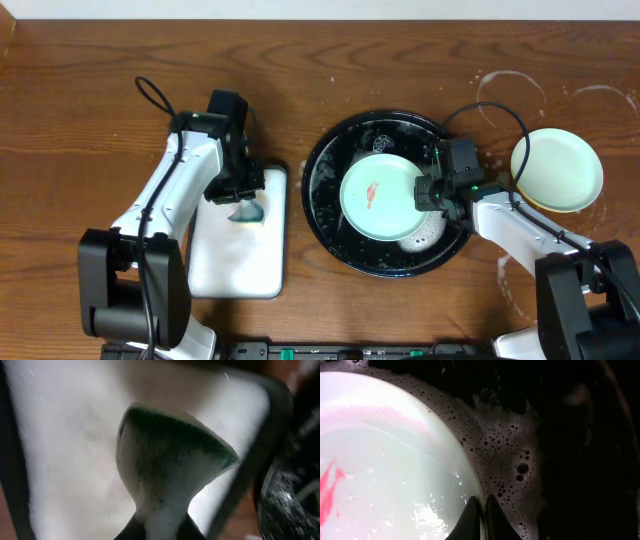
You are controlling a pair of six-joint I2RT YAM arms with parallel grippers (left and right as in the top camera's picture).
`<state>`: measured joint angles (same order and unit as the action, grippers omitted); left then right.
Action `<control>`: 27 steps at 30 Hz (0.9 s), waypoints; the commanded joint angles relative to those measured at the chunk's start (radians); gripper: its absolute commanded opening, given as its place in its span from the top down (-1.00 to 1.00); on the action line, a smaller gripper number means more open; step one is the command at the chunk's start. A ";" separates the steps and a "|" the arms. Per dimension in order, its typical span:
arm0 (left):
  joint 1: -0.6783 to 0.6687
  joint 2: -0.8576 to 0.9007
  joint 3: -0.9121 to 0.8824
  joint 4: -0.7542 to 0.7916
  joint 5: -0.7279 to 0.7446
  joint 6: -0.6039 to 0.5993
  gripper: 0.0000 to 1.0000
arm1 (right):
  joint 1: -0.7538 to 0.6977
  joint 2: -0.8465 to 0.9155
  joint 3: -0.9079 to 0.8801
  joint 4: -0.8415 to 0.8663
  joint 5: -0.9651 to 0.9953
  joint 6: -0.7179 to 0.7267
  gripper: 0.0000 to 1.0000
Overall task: Clean dirty plates on tray and stack at the side
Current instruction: 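Dip the sponge in the soap foam with the left gripper, then scrub the second pale green plate with the sponge in the left gripper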
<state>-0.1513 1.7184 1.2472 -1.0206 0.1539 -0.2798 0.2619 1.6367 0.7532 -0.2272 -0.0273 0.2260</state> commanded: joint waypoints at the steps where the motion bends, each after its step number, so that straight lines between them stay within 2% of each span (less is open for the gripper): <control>1: -0.056 -0.014 0.129 -0.025 0.066 0.020 0.85 | -0.013 0.016 -0.014 -0.015 0.045 -0.003 0.98; 4: -0.146 -0.014 0.184 0.014 0.067 0.019 0.85 | -0.012 0.016 -0.014 -0.015 0.045 -0.003 0.98; 6: -0.227 -0.011 0.188 0.094 0.067 -0.006 0.85 | -0.012 0.016 -0.014 -0.016 0.045 -0.003 0.98; 13: -0.450 0.133 0.188 0.337 0.072 -0.164 0.85 | -0.013 0.016 -0.014 -0.016 0.036 -0.003 0.98; 14: -0.485 0.190 0.188 0.406 0.113 -0.213 0.85 | -0.012 0.016 -0.014 -0.016 0.020 -0.003 0.98; 21: -0.546 0.362 0.188 0.617 0.258 -0.367 0.85 | -0.013 0.016 -0.014 -0.015 0.014 -0.003 0.98; 23: -0.551 0.409 0.188 0.634 0.278 -0.410 0.85 | -0.012 0.016 -0.014 -0.015 0.014 -0.003 0.98; 27: -0.536 0.479 0.188 0.606 0.246 -0.418 0.85 | -0.012 0.016 -0.014 -0.015 0.014 -0.003 0.98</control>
<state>-0.6949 2.1117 1.4342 -0.3851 0.3954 -0.6380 0.2619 1.6363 0.7532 -0.2276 -0.0334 0.2260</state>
